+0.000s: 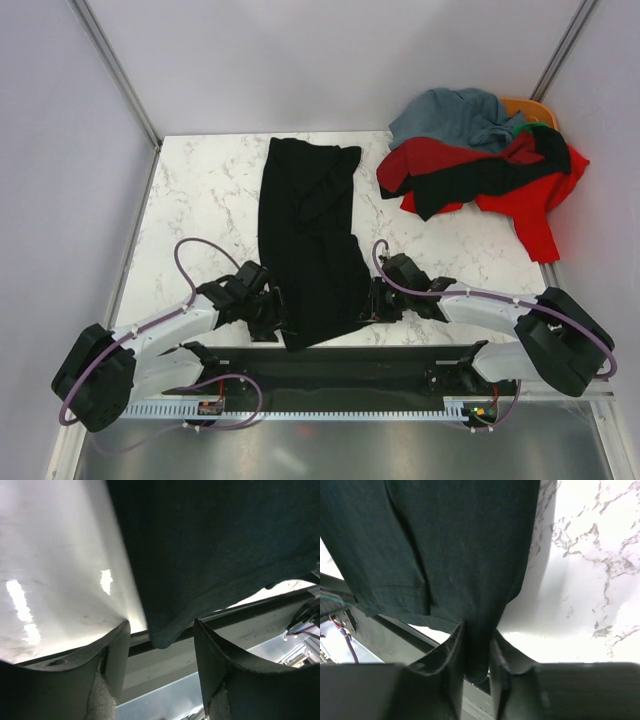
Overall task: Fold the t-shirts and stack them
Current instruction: Fold the tshirt
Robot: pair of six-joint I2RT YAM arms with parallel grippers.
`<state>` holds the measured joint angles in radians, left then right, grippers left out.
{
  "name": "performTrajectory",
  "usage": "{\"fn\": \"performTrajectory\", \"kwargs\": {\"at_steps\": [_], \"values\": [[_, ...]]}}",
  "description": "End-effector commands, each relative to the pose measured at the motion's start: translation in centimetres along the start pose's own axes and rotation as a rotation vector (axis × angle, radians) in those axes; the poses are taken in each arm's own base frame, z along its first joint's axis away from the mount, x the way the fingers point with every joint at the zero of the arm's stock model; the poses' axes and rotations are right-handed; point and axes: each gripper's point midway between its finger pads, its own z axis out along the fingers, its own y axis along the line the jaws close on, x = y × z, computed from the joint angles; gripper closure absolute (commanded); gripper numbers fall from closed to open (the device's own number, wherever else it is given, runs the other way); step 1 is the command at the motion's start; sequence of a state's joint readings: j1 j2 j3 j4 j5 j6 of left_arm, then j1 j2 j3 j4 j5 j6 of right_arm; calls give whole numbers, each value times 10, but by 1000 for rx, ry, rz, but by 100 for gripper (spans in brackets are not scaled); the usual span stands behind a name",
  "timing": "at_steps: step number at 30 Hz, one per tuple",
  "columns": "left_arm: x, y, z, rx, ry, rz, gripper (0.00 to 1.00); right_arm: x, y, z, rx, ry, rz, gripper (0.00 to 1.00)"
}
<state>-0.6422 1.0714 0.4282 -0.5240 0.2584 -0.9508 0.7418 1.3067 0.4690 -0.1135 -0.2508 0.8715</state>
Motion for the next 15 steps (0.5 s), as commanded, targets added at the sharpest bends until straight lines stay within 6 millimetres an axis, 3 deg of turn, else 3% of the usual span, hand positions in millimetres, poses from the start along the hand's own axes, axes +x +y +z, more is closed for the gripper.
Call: {"fn": "performTrajectory", "kwargs": {"at_steps": [1, 3, 6, 7, 10, 15], "values": [[8, -11, 9, 33, 15, -34, 40, 5, -6, 4, 18, 11, 6, 73], [12, -12, 13, 19, 16, -11, 44, 4, -5, 4, 16, 7, 3, 80], [13, -17, 16, -4, 2, 10, 75, 4, -4, 2, 17, 12, 3, 94], [11, -23, 14, 8, -3, 16, 97, 6, -2, 1, 18, 18, -3, 98], [18, -28, 3, -21, 9, 16, 98, 13, -2, -9, 84, 16, -26, 100], [29, -29, -37, -33, -16, 34, 98, 32, 12, -37, 128, 9, -4, 100]]}}
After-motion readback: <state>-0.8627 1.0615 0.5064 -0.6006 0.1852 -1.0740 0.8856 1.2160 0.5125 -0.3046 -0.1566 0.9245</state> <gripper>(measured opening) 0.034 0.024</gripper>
